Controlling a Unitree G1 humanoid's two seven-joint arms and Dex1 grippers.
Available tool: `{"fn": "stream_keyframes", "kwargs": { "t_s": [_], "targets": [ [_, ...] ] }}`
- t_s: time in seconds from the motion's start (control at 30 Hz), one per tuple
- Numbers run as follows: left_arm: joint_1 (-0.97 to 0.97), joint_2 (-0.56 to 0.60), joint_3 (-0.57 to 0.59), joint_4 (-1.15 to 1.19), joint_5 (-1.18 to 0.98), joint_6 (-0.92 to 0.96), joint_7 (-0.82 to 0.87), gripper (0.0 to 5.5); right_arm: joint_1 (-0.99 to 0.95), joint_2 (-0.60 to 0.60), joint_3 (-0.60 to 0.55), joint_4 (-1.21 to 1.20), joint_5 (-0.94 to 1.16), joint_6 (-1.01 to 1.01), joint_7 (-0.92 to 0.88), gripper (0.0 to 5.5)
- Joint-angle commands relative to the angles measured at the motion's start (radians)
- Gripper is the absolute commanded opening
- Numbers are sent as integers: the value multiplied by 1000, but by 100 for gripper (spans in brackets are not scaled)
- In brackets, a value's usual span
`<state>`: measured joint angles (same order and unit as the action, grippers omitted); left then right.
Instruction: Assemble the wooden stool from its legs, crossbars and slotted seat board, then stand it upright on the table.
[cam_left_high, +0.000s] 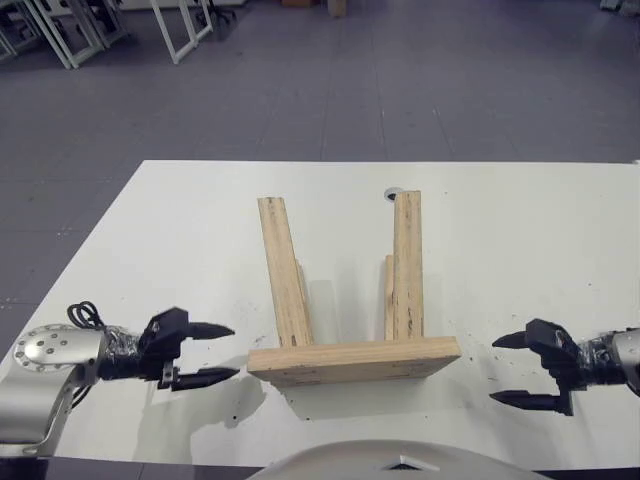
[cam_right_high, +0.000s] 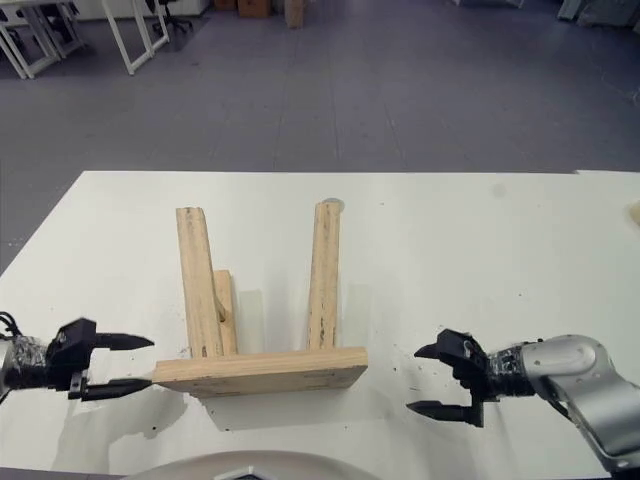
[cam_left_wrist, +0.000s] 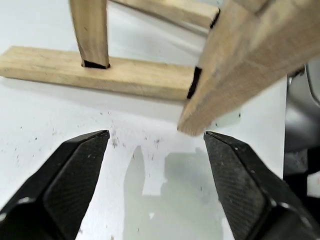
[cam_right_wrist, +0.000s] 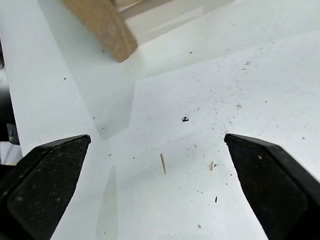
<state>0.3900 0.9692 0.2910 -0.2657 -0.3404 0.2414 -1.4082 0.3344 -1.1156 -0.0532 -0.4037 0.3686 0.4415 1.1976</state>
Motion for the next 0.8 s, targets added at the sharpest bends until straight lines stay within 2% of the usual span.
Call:
{"fn": "stream_keyframes", "kwargs": {
  "t_s": [0.03, 0.1, 0.27, 0.33, 0.43, 0.6, 0.63, 0.8],
  "targets": [
    [-4, 5, -58, -77, 52, -103, 24, 351, -41, 17, 63, -60, -45, -36, -14, 496],
    [-27, -50, -120, -159, 37, -93, 84, 351, -87, 54, 111, -107, -45, -16, -39, 496],
    [-8, -72, -189, -280, -2, 4, 158, 351, -171, 105, 180, -162, -44, 31, -72, 496],
    [-35, -88, -219, -282, 14, 27, 205, 355, -199, 135, 197, -177, -28, 60, -91, 461],
    [-74, -102, -244, -270, 7, 71, 257, 304, -231, 160, 219, -198, 10, 94, -83, 404],
    [-98, -89, -258, -243, 1, 58, 251, 228, -273, 213, 250, -229, 74, 166, -110, 308],
    [-105, -92, -259, -244, -16, 72, 248, 203, -283, 228, 242, -232, 95, 191, -123, 279],
    [-194, -125, -256, -254, -180, 255, 268, 165, -354, 269, 138, -225, 293, 373, -175, 195]
  ]
}}
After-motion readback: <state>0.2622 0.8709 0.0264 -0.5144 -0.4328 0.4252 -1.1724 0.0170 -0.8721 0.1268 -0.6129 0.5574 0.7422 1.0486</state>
